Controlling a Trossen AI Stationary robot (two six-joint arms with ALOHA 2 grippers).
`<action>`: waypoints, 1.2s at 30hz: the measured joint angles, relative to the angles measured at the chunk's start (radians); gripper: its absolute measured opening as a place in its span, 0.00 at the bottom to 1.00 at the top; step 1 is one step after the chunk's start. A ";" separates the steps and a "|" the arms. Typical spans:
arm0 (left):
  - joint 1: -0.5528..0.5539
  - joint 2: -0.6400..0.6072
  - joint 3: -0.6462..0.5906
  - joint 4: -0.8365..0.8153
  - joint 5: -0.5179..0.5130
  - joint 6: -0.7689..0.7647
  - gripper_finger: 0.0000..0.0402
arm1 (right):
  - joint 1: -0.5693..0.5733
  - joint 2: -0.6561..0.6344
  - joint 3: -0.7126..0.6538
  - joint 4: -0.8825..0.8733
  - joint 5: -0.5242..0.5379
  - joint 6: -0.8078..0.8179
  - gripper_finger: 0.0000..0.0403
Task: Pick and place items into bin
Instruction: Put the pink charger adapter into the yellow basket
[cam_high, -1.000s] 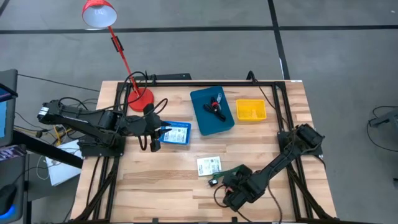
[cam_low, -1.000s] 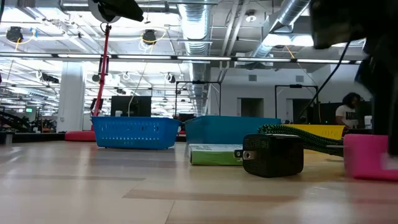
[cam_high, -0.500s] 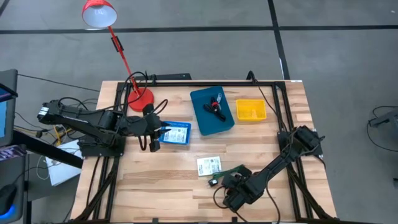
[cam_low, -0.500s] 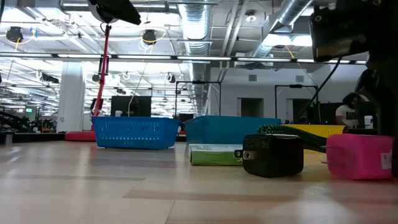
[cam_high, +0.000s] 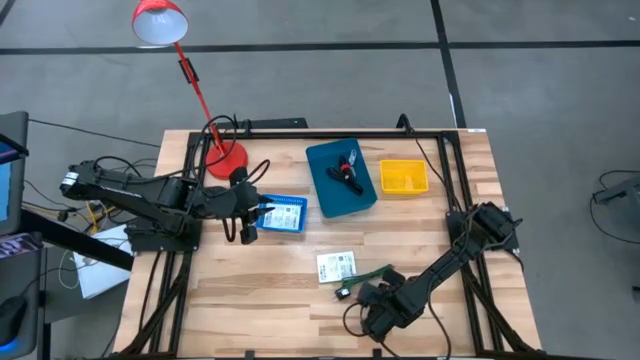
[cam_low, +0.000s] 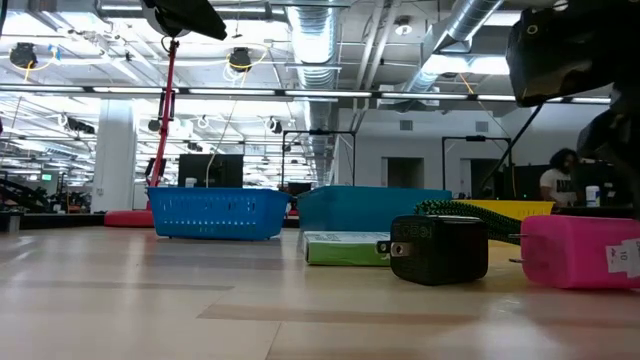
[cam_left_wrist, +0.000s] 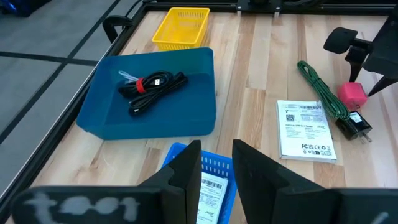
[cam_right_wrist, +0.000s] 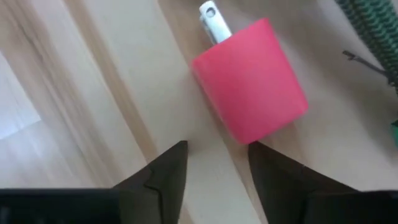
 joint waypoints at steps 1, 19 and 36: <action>0.000 0.000 0.000 0.000 0.000 0.000 0.20 | 0.002 0.000 0.000 0.000 -0.005 0.000 0.44; 0.000 0.000 0.000 0.000 0.000 0.000 0.20 | 0.008 0.002 0.052 -0.174 -0.018 -0.139 0.60; 0.000 0.000 0.000 0.000 0.000 0.000 0.20 | -0.037 0.001 0.194 -0.298 0.124 -0.452 0.60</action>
